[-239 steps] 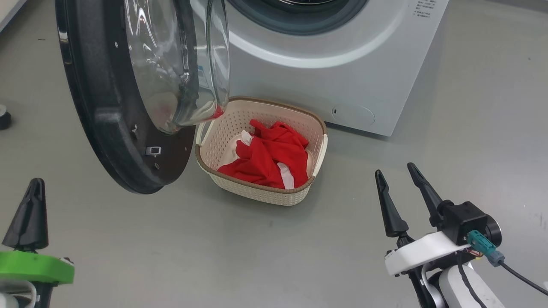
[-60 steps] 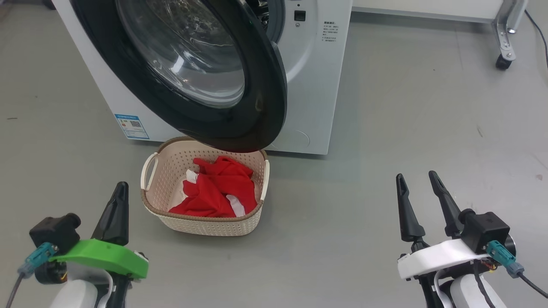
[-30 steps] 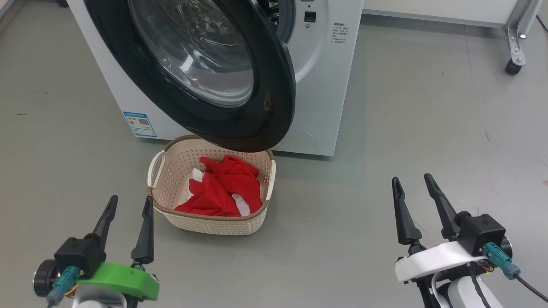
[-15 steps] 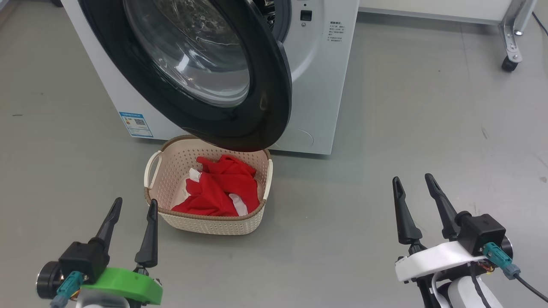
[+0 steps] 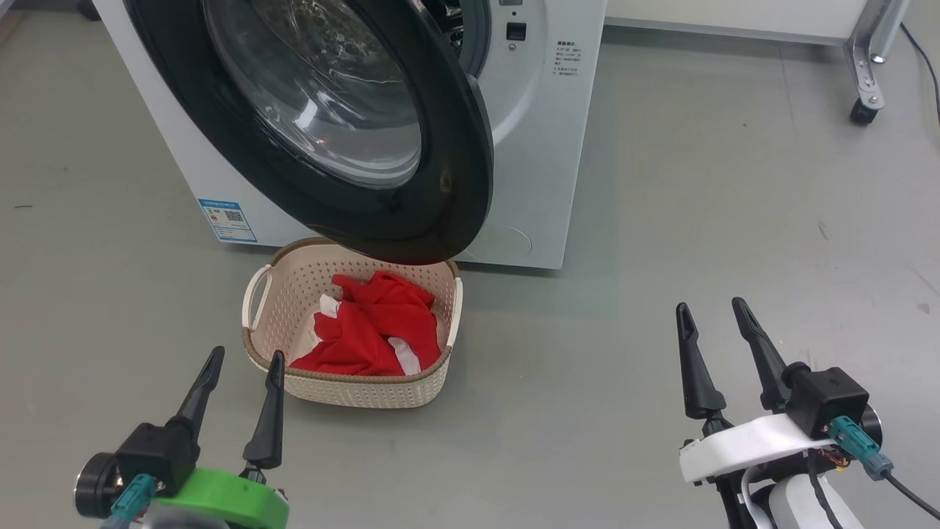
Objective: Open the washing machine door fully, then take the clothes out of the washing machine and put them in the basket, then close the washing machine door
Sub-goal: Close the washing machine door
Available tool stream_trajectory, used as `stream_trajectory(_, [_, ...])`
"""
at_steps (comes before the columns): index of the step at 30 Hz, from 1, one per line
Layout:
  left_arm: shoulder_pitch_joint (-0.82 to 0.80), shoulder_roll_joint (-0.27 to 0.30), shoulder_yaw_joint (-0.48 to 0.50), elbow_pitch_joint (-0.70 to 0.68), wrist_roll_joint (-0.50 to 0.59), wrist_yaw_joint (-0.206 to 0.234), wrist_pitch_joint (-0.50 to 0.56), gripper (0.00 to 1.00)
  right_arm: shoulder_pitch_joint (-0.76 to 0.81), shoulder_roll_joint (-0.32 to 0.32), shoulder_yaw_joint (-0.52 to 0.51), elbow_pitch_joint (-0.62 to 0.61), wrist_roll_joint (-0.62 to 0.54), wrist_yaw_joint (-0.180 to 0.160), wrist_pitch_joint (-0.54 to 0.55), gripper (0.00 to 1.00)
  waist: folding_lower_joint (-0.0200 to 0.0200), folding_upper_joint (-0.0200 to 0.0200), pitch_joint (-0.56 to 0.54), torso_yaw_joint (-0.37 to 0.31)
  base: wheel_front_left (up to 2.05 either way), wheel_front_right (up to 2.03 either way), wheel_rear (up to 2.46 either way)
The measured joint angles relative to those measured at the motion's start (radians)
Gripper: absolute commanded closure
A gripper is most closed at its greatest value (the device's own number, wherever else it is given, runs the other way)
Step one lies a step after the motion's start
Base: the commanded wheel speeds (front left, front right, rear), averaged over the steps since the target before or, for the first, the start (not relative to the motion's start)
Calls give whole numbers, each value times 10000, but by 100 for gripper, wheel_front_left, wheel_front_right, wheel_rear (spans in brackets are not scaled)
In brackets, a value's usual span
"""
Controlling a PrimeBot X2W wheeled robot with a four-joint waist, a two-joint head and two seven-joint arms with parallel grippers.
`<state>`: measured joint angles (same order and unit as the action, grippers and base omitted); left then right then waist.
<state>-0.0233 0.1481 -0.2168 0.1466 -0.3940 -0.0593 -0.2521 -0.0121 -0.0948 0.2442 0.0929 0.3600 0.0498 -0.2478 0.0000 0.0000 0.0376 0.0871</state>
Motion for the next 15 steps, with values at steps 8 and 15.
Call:
stream_trajectory(8, [47, -54, 75, -44, 111, -88, 0, 0, 2, 10, 4, -2, -19, 0, 0, 0, 0, 0, 27, -2, 0, 0, 0])
stream_trajectory(15, [49, -113, 92, -230, 174, -165, 0, 0, 0, -36, 8, -88, -123, -6, 0, 100, 0, 0, 250, 61, 0, 0, 0])
